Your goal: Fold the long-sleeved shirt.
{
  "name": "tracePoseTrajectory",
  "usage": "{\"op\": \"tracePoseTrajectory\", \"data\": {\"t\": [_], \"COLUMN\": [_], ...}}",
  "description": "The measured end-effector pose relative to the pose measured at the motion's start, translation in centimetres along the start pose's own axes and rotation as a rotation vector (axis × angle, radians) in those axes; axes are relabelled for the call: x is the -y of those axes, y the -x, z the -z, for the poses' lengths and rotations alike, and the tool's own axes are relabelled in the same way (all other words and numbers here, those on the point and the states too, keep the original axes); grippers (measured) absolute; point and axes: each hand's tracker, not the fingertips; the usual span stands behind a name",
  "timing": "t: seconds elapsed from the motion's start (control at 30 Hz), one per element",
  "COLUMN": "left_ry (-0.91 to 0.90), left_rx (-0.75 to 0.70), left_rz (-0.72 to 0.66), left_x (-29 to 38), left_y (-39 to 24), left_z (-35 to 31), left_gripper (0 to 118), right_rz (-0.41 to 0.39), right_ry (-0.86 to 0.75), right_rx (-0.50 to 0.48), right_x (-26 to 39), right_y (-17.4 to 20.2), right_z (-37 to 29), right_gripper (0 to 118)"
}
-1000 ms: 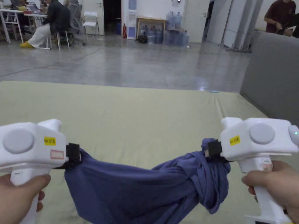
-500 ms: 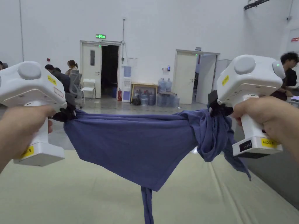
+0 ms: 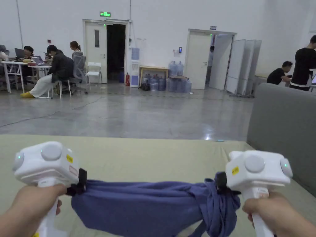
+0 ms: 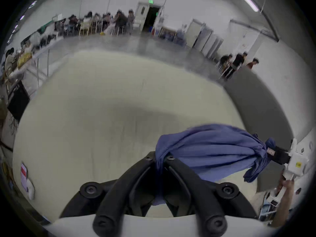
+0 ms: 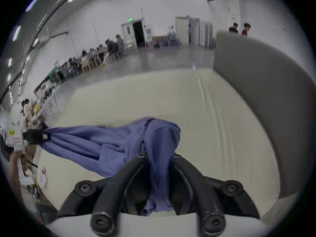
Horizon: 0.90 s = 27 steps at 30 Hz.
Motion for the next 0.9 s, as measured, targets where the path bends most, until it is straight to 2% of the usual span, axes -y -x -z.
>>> {"op": "tracePoseTrajectory", "data": {"t": [0.1, 0.2, 0.3, 0.4, 0.53, 0.63, 0.7, 0.73, 0.8, 0.83, 0.87, 0.9], "left_ry": [0.177, 0.262, 0.250, 0.226, 0.246, 0.285, 0.259, 0.248, 0.261, 0.259, 0.250, 0.199], "left_rx": [-0.006, -0.013, -0.010, -0.008, -0.015, -0.050, -0.051, -0.054, -0.061, -0.065, -0.072, -0.109], "left_rz": [-0.079, -0.036, -0.019, -0.031, -0.076, -0.078, -0.109, -0.106, -0.097, -0.097, -0.100, -0.106], "left_x": [8.6, 14.6, 19.5, 23.0, 27.2, 29.2, 29.8, 29.4, 28.8, 28.9, 28.8, 28.7], "left_y": [2.6, 4.6, 5.6, 6.5, 7.8, 8.3, 8.6, 8.6, 8.4, 8.1, 7.9, 7.8], "left_z": [4.6, 6.9, 5.1, 2.5, 1.3, 2.8, 3.4, 3.5, 3.7, 3.2, 2.7, 1.4], "left_gripper": [0, 0, 0, 0, 0, 0, 0, 0, 2, 18, 72, 108], "right_rz": [-0.093, -0.037, -0.075, -0.091, -0.029, -0.092, -0.051, -0.050, -0.025, -0.019, -0.019, -0.007], "right_ry": [0.041, 0.190, 0.201, 0.215, 0.318, 0.337, 0.346, 0.346, 0.362, 0.373, 0.372, 0.363], "right_rx": [0.008, -0.007, -0.039, -0.060, -0.115, -0.058, -0.077, -0.076, -0.078, -0.083, -0.072, -0.006], "right_x": [9.8, 17.4, 22.1, 24.9, 28.2, 30.2, 30.0, 29.6, 29.4, 29.2, 28.8, 28.3], "right_y": [-0.8, -1.9, -2.5, -2.5, -3.1, -2.7, -2.9, -3.0, -3.4, -3.5, -3.5, -3.5], "right_z": [3.1, 4.0, 2.1, -1.2, -2.7, -1.8, -1.4, -1.3, -0.5, -0.3, -0.5, -1.5], "right_gripper": [13, 13, 13, 13, 13, 13, 13, 15, 33, 48, 69, 78]}}
